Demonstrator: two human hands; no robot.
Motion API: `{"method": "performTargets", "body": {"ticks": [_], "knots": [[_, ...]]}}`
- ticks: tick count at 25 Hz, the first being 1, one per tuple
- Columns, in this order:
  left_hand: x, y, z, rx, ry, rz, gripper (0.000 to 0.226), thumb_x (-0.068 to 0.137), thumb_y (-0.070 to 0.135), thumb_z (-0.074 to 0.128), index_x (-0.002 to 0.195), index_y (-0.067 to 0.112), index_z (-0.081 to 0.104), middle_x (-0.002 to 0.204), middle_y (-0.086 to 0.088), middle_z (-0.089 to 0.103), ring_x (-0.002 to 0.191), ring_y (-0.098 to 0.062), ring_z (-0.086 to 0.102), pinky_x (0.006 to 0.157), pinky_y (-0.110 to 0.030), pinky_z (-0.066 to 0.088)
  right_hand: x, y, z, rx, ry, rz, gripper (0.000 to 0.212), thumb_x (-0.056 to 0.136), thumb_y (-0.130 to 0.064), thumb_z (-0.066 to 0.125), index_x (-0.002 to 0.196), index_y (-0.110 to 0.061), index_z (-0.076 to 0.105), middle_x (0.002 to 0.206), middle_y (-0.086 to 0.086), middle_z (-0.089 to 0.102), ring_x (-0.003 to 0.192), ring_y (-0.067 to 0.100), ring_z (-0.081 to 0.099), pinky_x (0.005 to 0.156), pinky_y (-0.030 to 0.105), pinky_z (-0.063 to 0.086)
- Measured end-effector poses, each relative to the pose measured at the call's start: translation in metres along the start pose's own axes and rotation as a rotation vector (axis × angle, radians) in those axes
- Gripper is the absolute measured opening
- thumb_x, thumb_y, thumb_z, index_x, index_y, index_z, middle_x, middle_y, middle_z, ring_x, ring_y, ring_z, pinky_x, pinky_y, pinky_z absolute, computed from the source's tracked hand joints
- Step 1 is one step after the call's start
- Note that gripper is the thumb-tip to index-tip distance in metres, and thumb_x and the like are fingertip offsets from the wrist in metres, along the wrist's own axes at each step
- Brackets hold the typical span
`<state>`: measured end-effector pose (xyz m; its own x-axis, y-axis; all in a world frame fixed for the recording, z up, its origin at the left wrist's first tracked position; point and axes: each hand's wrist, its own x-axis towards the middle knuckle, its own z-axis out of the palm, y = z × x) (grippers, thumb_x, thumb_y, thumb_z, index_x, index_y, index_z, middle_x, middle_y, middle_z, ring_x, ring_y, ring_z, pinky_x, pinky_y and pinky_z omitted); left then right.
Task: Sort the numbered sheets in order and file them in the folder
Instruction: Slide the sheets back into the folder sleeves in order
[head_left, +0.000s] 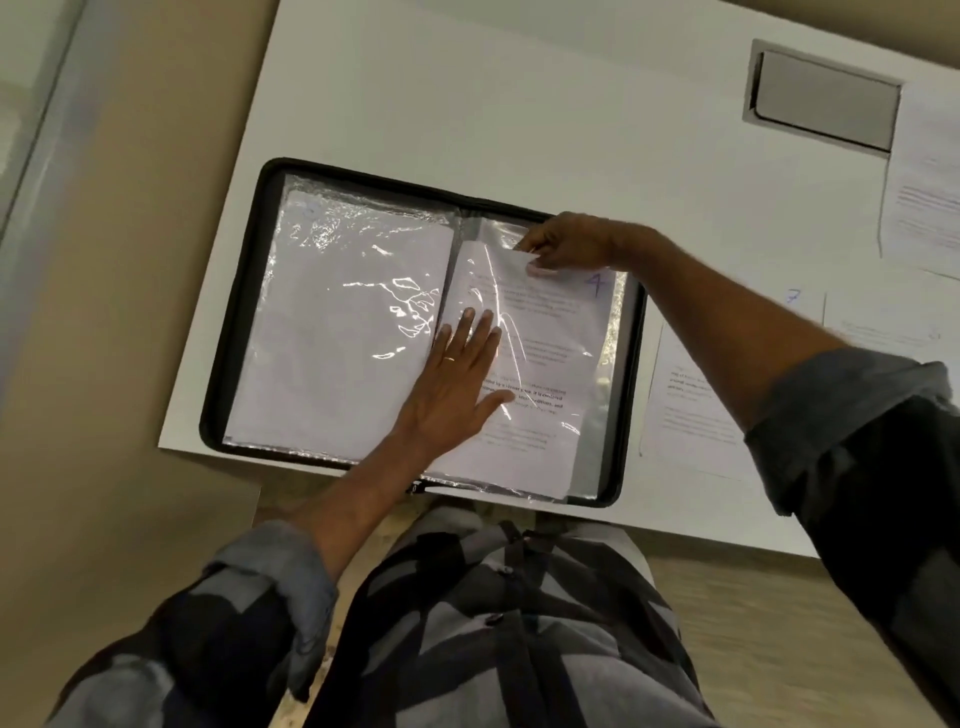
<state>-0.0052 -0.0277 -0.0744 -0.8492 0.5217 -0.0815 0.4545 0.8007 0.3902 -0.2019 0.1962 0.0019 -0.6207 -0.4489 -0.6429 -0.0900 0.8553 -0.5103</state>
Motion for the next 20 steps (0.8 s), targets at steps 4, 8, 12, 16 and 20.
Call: {"method": "performTargets", "body": {"ticks": [4,8,12,16,20], "knots": [[-0.002,0.018,0.005,-0.014,-0.027,-0.019,0.087,0.101,0.064,0.040,0.163,0.009,0.011,0.171,-0.011,-0.003,0.158,-0.028,-0.009,0.127,-0.052,0.005,-0.019,0.012,0.024,-0.064,0.486,-0.049,0.032,0.102,-0.021,0.058,0.133,-0.018,0.065,0.127,0.001,0.070,0.113,0.023,0.067,0.094,0.030,0.048],[-0.016,0.055,0.021,0.028,-0.136,-0.032,0.098,0.095,0.078,0.029,0.163,0.015,0.000,0.170,-0.006,-0.016,0.155,-0.025,-0.020,0.124,-0.060,-0.002,-0.057,0.019,0.068,0.021,0.755,-0.100,0.035,0.105,-0.020,0.052,0.139,-0.017,0.061,0.138,0.004,0.065,0.128,0.025,0.059,0.109,0.039,0.045],[-0.024,0.093,0.039,0.103,-0.168,-0.125,0.093,0.097,0.075,0.023,0.162,0.018,-0.009,0.169,-0.005,-0.021,0.154,-0.026,-0.025,0.120,-0.067,-0.009,-0.111,0.045,0.138,0.018,0.769,-0.084,0.041,0.105,-0.014,0.049,0.146,-0.013,0.053,0.154,0.008,0.049,0.146,0.028,0.039,0.120,0.044,0.033],[-0.027,0.114,0.046,0.135,-0.148,-0.224,0.068,0.109,0.051,0.017,0.163,0.017,-0.007,0.169,-0.007,-0.020,0.154,-0.028,-0.024,0.119,-0.068,-0.006,-0.155,0.069,0.196,-0.005,0.825,-0.072,0.044,0.107,-0.018,0.043,0.151,-0.011,0.045,0.161,0.011,0.038,0.152,0.027,0.030,0.124,0.047,0.028],[-0.027,0.119,0.039,0.045,-0.062,-0.255,0.056,0.110,0.039,0.015,0.164,0.024,0.007,0.171,0.000,0.000,0.157,-0.022,-0.010,0.121,-0.067,0.005,-0.177,0.059,0.225,0.189,0.849,-0.058,0.044,0.109,-0.018,0.043,0.153,-0.016,0.044,0.162,0.004,0.037,0.152,0.017,0.030,0.124,0.037,0.026]]}}
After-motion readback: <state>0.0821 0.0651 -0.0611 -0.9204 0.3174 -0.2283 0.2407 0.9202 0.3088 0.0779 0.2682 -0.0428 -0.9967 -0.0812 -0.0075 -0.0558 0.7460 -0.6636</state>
